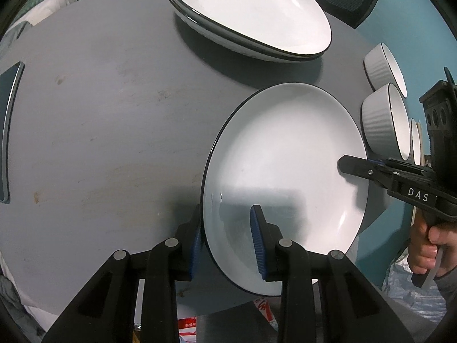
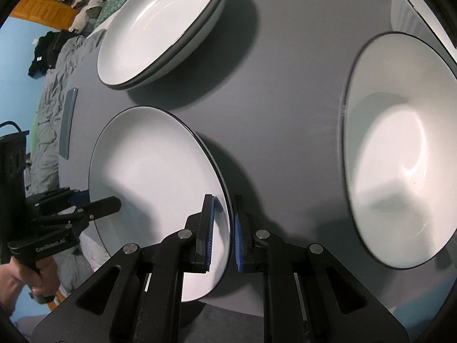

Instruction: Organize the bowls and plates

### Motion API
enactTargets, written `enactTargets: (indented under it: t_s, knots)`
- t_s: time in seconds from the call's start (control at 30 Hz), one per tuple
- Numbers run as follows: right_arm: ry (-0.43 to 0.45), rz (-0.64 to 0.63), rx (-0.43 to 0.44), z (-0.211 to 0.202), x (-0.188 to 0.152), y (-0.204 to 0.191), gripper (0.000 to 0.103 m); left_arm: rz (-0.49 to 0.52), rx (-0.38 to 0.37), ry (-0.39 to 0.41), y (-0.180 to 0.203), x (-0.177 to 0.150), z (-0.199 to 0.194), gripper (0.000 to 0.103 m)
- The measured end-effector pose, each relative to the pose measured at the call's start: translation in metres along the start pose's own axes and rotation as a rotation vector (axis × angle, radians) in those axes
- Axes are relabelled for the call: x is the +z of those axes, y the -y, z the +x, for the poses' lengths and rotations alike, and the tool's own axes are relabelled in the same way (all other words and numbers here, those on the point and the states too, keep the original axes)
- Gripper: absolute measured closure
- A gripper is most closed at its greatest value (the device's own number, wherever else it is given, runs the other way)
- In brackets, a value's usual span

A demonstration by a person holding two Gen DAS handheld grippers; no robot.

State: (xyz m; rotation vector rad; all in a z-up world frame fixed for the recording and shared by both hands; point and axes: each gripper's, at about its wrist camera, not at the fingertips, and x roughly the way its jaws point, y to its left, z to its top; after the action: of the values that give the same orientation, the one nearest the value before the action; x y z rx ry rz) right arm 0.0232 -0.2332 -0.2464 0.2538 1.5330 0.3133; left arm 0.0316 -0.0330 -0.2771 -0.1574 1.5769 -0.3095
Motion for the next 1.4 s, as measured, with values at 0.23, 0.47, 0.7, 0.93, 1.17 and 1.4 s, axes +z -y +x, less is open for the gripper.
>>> enactTargets:
  t_s: [0.23, 0.47, 0.7, 0.93, 1.17, 1.4]
  knots:
    - [0.010, 0.017, 0.035, 0.002, -0.003, 0.003, 0.088, -0.032, -0.027, 0.015, -0.019, -0.003, -0.007, 0.072]
    - [0.058, 0.081, 0.049, 0.002, -0.012, 0.006, 0.086, -0.031, -0.040, 0.030, -0.026, -0.001, -0.010, 0.077]
    - [0.068, 0.096, 0.044, 0.004, -0.010, 0.004, 0.088, -0.009, -0.033, 0.024, -0.024, -0.004, -0.010, 0.085]
    - [0.040, 0.083, 0.063, 0.006, -0.005, -0.001, 0.089, -0.034, -0.015, 0.022, -0.020, -0.002, -0.016, 0.085]
    - [0.037, 0.072, 0.067, -0.011, 0.004, -0.008, 0.089, -0.038, -0.015, 0.040, -0.008, 0.008, -0.036, 0.085]
    - [0.047, 0.045, 0.047, -0.034, 0.024, -0.020, 0.089, -0.039, -0.031, 0.075, -0.011, 0.022, -0.067, 0.085]
